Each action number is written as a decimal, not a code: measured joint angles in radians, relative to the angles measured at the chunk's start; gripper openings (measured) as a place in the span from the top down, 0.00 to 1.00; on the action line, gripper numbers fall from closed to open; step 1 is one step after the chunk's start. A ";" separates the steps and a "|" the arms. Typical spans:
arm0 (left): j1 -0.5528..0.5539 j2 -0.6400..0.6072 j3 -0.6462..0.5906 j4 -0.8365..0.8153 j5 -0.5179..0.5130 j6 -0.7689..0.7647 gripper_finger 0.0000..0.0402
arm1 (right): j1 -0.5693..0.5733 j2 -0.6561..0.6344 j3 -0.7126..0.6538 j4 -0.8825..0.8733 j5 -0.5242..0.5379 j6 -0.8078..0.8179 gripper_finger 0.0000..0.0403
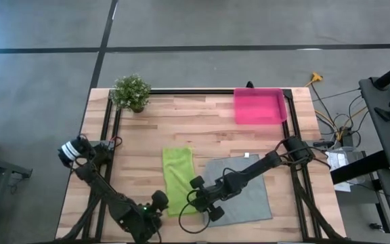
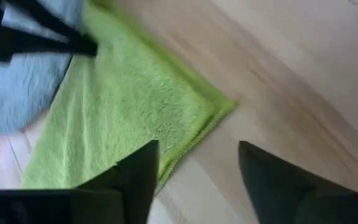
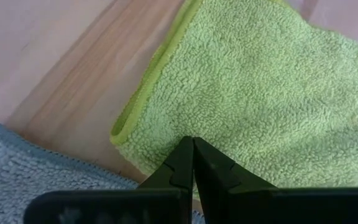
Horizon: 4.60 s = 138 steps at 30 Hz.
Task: Roll microfiber towels into tight, uniform cylinder then place into a basket
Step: Roll the green microfiber cloth
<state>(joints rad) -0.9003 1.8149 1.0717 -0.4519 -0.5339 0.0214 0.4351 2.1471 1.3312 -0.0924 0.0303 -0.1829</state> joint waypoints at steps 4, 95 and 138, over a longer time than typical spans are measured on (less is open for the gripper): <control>-0.007 0.020 -0.009 0.043 -0.001 0.143 0.38 | 0.000 0.000 0.000 0.001 0.013 0.000 0.98; -0.034 0.193 -0.014 0.311 -0.393 -1.304 1.00 | 0.119 -0.176 -0.106 -0.108 0.350 -0.047 0.98; -0.063 0.245 -0.037 0.302 -0.470 -1.601 1.00 | 0.075 -0.098 -0.375 0.656 0.012 -0.217 0.96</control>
<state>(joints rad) -0.9634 2.0594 1.0348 -0.1499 -1.0039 -1.5799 0.5098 2.0488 0.9559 0.5635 0.0422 -0.3996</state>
